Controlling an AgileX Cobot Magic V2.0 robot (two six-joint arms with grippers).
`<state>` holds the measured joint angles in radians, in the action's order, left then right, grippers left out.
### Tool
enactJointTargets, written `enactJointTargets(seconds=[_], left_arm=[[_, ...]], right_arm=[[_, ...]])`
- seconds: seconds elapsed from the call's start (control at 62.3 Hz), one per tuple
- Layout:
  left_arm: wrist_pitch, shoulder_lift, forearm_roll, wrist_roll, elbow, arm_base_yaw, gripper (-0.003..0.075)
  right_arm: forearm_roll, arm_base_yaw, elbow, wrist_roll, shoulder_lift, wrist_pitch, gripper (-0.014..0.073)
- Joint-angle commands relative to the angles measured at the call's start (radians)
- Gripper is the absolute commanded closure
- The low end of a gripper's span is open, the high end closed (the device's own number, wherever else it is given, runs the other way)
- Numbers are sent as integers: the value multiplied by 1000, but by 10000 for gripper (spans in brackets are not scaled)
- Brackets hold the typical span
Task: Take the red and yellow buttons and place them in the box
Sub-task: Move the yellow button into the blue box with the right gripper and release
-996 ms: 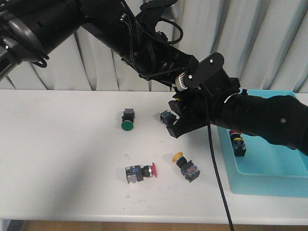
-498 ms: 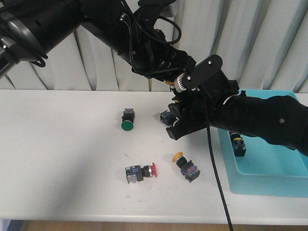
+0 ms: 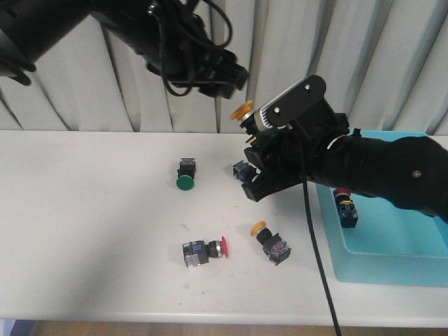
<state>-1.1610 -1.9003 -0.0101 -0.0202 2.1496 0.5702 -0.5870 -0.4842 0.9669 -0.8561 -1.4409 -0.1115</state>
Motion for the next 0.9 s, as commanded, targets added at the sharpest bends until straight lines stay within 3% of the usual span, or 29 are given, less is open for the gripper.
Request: enactJointTargets(seconds=[0.0,0.177,0.337,0.594,0.691,0.883], left_arm=[[23,69,100,-69,25,-3,239],[13,88,121,-77,25,-3,294],[-19,118,155,-48,25,-3,381],[-61,177,311,-52,25,-3,727],[-79,181,346,-60,24,-3,728],[-83,182,345,-60,-15,-3,727]], right_arm=[[3,3,31,-7,71,56,601],[18,18,31,-8,129,44,599],[30,135,31,6,166,20,598],[28,460,31,113,171,-68,596],[28,540,31,139,152,-70,595],[29,593,31,144,35,-67,592]])
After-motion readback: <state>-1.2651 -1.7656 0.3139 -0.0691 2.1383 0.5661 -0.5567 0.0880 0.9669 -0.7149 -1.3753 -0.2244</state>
